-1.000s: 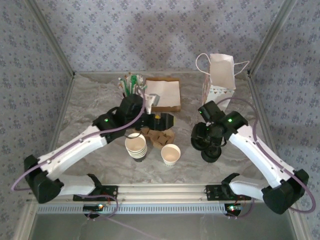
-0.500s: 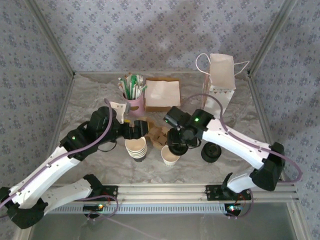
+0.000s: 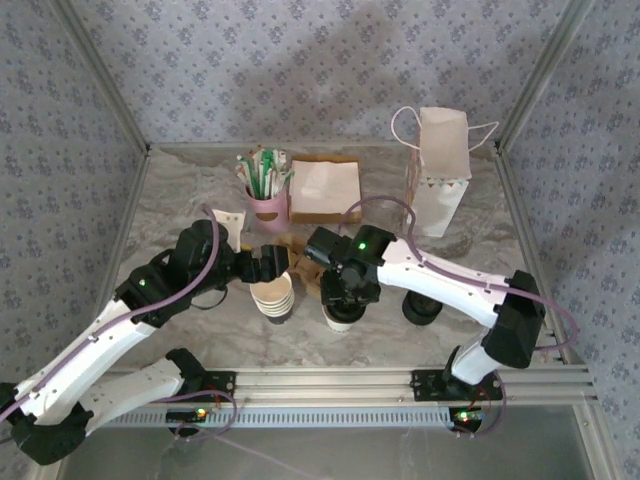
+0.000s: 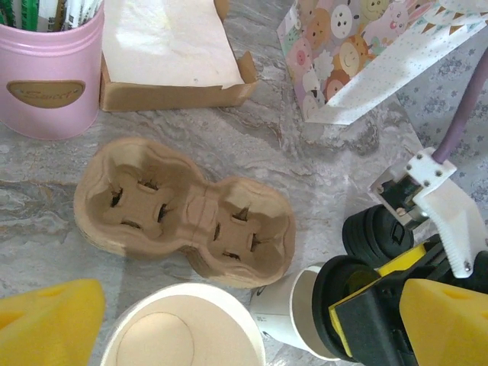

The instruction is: Pack the takeout coffee

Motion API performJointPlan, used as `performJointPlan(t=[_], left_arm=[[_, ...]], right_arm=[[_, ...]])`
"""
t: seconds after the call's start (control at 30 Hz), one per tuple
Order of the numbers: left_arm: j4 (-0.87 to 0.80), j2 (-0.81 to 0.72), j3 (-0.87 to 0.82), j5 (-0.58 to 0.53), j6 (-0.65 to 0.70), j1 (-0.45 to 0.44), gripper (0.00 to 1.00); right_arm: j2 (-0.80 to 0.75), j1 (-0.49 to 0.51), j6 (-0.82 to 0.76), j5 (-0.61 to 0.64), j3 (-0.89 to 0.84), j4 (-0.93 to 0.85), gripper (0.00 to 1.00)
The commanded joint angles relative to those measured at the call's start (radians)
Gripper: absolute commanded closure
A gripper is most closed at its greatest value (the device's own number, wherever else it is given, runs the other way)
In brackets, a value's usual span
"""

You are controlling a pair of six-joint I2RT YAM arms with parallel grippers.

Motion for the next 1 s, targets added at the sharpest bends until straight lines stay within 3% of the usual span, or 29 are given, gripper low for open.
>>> performJointPlan(t=[0.0,0.97], left_arm=[[-0.01,-0.013,-0.002,-0.014,0.015,0.007,0.01],[0.004,-0.017,-0.022,0.001,0.012,0.018,0.01]], right_arm=[[0.027,0.008,0.025,-0.006,0.028,-0.021,0.31],[0.106,0.005,0.014,-0.058,0.036,-0.013,0.31]])
